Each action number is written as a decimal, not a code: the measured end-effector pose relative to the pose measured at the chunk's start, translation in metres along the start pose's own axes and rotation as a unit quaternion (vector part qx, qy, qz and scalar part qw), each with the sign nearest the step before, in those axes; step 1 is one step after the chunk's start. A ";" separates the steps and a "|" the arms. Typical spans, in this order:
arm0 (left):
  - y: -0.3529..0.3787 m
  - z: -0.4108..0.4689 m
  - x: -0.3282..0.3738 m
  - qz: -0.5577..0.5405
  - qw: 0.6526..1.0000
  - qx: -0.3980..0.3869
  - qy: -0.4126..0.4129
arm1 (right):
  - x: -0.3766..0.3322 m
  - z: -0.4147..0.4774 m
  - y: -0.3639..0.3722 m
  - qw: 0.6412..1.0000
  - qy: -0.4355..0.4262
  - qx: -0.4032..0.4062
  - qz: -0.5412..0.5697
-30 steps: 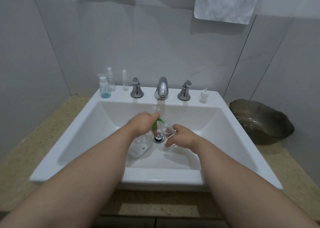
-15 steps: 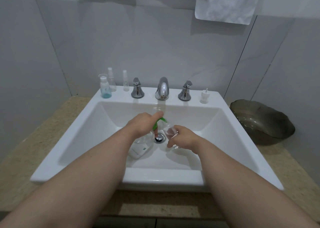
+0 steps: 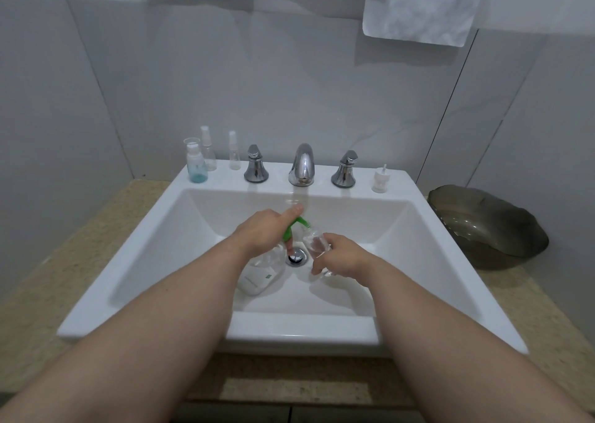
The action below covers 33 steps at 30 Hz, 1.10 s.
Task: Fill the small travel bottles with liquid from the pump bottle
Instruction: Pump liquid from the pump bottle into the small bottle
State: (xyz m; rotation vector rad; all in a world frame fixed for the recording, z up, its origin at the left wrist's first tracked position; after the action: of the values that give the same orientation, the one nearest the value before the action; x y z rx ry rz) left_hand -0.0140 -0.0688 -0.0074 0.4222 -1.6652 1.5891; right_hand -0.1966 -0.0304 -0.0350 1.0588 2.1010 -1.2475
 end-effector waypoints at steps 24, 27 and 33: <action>0.000 -0.003 0.006 0.026 1.000 -0.016 -0.004 | -0.001 -0.005 0.001 1.000 0.001 -0.013 0.013; 0.001 -0.001 0.005 0.025 1.000 -0.013 -0.002 | -0.003 -0.007 0.000 1.000 -0.004 -0.013 0.014; 0.003 0.002 0.003 0.015 1.000 -0.008 -0.002 | -0.004 -0.009 0.000 1.000 0.000 -0.016 0.014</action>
State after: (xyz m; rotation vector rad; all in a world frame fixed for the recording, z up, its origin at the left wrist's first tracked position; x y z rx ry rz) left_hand -0.0188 -0.0690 -0.0070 0.3946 -1.6931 1.5958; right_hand -0.1941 -0.0240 -0.0278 1.0699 2.0921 -1.1982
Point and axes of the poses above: each hand's wrist, its own z-axis towards the middle knuckle, its own y-axis out of the palm, x = y × z, the point moved 5 cm from there along z, towards the middle knuckle, and after that the axes turned 11 degrees about y, right-handed, at the moved point
